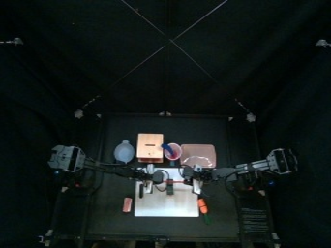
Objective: Place sushi on board then cut the sushi with the knife then place the pieces on the plate
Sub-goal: Cut the sushi into 4 pieces
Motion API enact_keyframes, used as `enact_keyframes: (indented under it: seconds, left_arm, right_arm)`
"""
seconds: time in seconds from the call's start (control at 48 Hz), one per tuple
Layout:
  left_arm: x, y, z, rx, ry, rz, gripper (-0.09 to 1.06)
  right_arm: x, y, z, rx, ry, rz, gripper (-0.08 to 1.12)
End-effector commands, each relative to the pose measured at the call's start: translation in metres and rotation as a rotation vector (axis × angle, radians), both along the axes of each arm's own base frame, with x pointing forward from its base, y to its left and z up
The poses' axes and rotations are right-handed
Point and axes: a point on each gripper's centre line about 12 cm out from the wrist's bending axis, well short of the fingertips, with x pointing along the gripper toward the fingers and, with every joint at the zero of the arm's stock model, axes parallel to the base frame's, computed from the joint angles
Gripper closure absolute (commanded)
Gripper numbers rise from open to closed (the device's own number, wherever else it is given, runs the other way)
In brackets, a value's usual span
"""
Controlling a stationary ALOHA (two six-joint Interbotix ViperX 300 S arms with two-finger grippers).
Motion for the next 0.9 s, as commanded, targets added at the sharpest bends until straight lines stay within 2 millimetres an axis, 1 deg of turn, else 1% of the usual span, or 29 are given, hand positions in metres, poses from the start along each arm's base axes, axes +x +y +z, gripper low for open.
enact_keyframes:
  seconds: [0.021,0.354,0.896]
  left_arm:
    - [0.004,-0.003,0.005,-0.002,-0.012,-0.007,0.54]
    - [0.005,0.0,-0.003,-0.001,0.006,0.001,0.54]
    - [0.005,0.0,-0.013,0.0,0.031,0.004,0.54]
  right_arm:
    - [-0.001,-0.002,0.001,-0.001,0.007,-0.007,0.65]
    - [0.001,-0.003,-0.007,-0.015,0.033,-0.001,0.65]
    - [0.001,-0.01,-0.011,-0.022,0.046,-0.017,0.65]
